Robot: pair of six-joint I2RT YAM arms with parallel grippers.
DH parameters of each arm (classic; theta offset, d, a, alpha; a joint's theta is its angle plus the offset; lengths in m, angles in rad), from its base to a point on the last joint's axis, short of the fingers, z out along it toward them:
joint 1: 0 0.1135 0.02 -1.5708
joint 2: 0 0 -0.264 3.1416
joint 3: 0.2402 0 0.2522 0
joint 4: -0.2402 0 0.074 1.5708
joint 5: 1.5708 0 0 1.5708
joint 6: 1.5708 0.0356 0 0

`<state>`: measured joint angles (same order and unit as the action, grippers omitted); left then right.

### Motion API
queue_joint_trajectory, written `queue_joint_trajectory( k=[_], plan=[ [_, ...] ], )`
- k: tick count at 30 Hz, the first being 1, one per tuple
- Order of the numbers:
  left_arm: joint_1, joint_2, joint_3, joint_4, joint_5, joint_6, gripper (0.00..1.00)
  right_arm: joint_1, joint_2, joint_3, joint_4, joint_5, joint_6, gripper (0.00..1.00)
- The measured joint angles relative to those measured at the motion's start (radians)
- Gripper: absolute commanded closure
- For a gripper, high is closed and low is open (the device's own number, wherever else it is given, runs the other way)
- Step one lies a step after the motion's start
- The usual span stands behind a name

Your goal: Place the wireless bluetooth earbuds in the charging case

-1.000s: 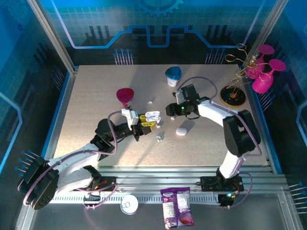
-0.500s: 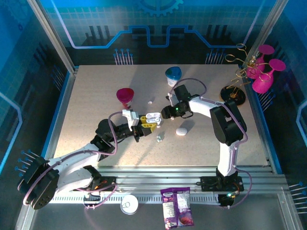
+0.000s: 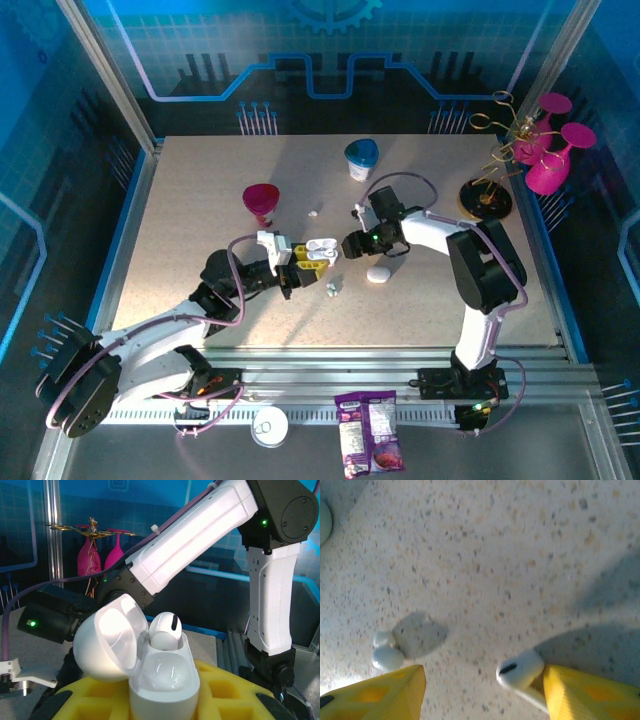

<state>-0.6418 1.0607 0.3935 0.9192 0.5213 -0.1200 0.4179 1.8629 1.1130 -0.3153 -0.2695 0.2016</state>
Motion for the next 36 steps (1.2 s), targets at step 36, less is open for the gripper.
queue_joint_trajectory(
  k=[36],
  plan=[
    [-0.01,-0.001,0.0,-0.043,0.008,0.049,1.0,0.192,0.407,0.726,-0.817,0.447,-0.212,0.38]
  ],
)
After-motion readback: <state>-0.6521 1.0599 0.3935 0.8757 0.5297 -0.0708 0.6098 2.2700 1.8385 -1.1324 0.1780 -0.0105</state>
